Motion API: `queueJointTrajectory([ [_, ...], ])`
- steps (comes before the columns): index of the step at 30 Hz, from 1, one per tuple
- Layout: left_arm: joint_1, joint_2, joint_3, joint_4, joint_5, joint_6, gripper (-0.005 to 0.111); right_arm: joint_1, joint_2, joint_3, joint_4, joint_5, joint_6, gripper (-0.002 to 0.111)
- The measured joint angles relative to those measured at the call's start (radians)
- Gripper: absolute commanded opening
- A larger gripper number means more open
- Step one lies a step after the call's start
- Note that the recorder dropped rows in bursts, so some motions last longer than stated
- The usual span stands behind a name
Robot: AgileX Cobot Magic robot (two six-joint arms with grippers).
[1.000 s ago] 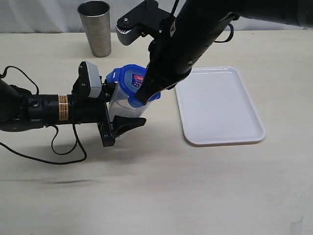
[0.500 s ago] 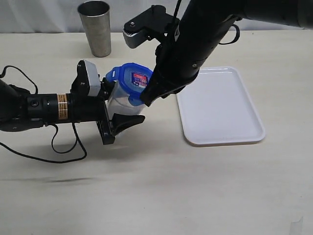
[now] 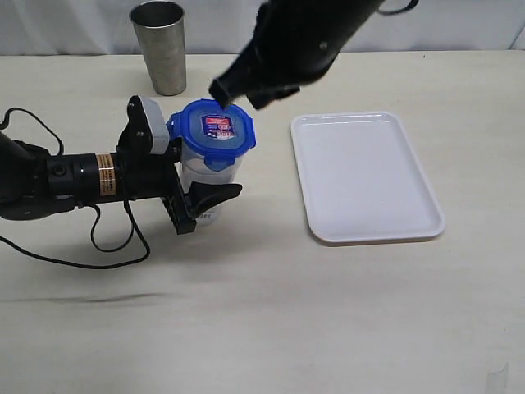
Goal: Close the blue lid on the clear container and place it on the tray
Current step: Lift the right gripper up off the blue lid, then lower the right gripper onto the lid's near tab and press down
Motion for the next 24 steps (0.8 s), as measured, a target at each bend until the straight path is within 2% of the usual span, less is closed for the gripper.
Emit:
queueJointTrajectory([
  [3,0.000,-0.002,0.000,-0.006,0.008,0.002,0.000,0.000,-0.022,-0.068,0.089,0.000,0.004,0.035],
  [8,0.000,-0.003,0.000,-0.012,0.015,-0.005,0.000,0.019,0.000,-0.132,0.294,-0.002,-0.025,0.034],
  [14,0.000,-0.005,0.000,0.005,-0.004,-0.016,0.000,0.057,0.089,-0.134,0.217,0.036,0.044,0.034],
  [18,0.000,-0.005,0.000,0.027,-0.059,-0.016,0.000,0.068,0.144,-0.134,0.114,0.053,0.099,0.023],
  [24,0.000,-0.004,0.000,0.034,-0.067,-0.016,0.000,0.068,0.187,-0.134,0.069,0.058,0.109,0.005],
])
